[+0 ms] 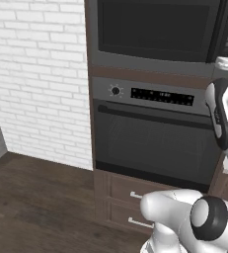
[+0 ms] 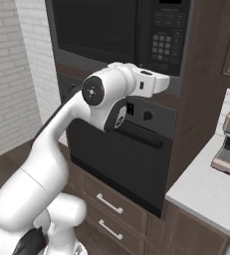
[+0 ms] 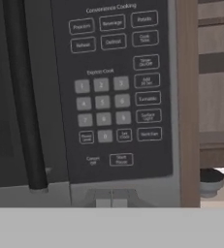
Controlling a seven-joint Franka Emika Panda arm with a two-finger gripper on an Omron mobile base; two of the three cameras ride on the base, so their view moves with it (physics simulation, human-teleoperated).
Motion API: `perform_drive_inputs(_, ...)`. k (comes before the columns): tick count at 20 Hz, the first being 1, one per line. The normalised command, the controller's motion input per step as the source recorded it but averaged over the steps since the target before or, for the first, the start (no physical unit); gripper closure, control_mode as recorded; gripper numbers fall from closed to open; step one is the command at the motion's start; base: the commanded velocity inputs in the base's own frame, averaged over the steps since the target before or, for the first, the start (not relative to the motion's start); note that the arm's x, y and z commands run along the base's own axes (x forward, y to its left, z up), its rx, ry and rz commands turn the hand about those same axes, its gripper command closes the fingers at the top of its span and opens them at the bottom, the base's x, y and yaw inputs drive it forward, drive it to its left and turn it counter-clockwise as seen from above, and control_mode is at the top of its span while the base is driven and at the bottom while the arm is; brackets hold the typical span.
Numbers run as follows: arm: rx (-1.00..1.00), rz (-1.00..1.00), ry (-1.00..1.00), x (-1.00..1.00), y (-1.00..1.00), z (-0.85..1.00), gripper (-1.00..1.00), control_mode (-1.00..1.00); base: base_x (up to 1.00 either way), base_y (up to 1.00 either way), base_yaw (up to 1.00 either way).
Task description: Pick the onion from the sink and place it in the bowl. Then pick the bowl and place it in the microwave. Then close the microwave door and press the start button.
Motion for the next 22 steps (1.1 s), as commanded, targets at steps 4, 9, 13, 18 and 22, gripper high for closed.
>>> perform_drive_inputs(4,0.00,0.00,0.00,0.15,-0.29,0.00,1.00,-1.00,0.00,0.00,0.00)
perform_drive_inputs(9,0.00,0.00,0.00,0.13,-0.17,0.00,1.00,-1.00,0.00,0.00,0.00)
perform_drive_inputs(13,0.00,0.00,0.00,0.24,-0.13,0.00,1.00,-1.00,0.00,0.00,0.00)
perform_drive_inputs(18,0.00,0.00,0.00,0.25,-0.06,0.00,1.00,-1.00,0.00,0.00,0.00)
perform_drive_inputs(22,0.00,0.00,0.00,0.02,0.01,-0.03,1.00,-1.00,0.00,0.00,0.00)
